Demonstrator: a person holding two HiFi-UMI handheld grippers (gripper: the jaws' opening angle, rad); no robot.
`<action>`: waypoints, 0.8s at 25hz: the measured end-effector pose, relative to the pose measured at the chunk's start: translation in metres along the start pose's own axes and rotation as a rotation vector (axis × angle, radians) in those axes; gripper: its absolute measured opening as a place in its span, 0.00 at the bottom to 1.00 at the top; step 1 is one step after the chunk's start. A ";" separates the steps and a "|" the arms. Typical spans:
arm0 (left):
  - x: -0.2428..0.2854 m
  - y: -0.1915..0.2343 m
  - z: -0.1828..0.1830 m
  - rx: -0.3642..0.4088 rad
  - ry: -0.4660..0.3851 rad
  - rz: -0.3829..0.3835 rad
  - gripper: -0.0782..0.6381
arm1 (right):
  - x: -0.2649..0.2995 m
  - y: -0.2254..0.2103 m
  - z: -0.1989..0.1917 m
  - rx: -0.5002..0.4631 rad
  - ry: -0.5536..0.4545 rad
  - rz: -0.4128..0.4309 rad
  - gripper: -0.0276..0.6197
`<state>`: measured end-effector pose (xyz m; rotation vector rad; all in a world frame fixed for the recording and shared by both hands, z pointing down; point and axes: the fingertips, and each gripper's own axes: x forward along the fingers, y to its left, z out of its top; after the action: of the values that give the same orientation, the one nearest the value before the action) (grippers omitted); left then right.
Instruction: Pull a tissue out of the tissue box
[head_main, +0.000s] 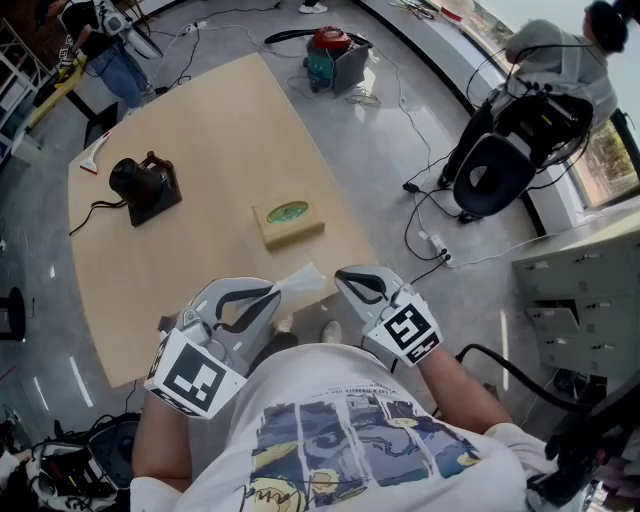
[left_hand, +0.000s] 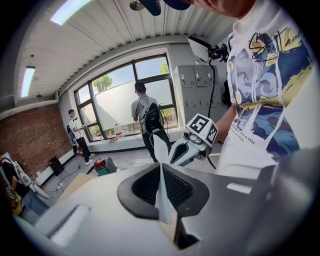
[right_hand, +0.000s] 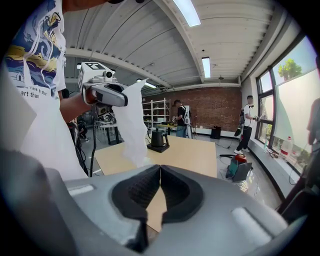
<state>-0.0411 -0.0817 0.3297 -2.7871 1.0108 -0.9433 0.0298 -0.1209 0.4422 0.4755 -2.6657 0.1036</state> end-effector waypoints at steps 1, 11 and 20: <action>-0.002 -0.003 0.001 0.004 -0.004 -0.014 0.12 | 0.001 0.000 0.000 0.000 0.000 -0.002 0.05; -0.015 -0.026 0.012 0.037 -0.042 -0.150 0.12 | 0.009 0.003 0.009 -0.014 0.001 -0.041 0.05; -0.020 -0.028 0.015 0.054 -0.066 -0.208 0.12 | 0.016 0.002 0.013 -0.019 0.006 -0.079 0.05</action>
<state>-0.0293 -0.0502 0.3132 -2.8988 0.6867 -0.8752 0.0100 -0.1261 0.4376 0.5719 -2.6356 0.0559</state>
